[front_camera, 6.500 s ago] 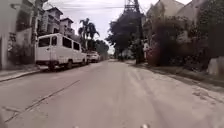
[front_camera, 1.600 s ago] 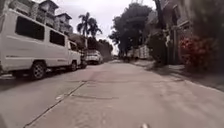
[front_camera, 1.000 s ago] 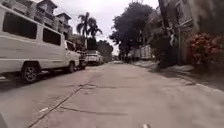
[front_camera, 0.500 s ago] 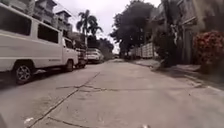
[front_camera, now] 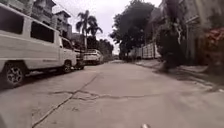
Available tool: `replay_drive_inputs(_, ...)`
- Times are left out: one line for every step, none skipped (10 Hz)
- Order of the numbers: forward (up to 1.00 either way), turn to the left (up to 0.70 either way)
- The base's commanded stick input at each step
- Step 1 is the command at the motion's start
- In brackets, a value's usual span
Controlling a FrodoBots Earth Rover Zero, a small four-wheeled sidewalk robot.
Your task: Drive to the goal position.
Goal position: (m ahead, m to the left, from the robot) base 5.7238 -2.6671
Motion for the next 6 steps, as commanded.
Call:
replay_drive_inputs(0.7,0.0)
replay_drive_inputs(0.7,0.0)
replay_drive_inputs(0.7,0.0)
replay_drive_inputs(0.7,0.0)
replay_drive_inputs(0.7,0.0)
replay_drive_inputs(0.7,0.0)
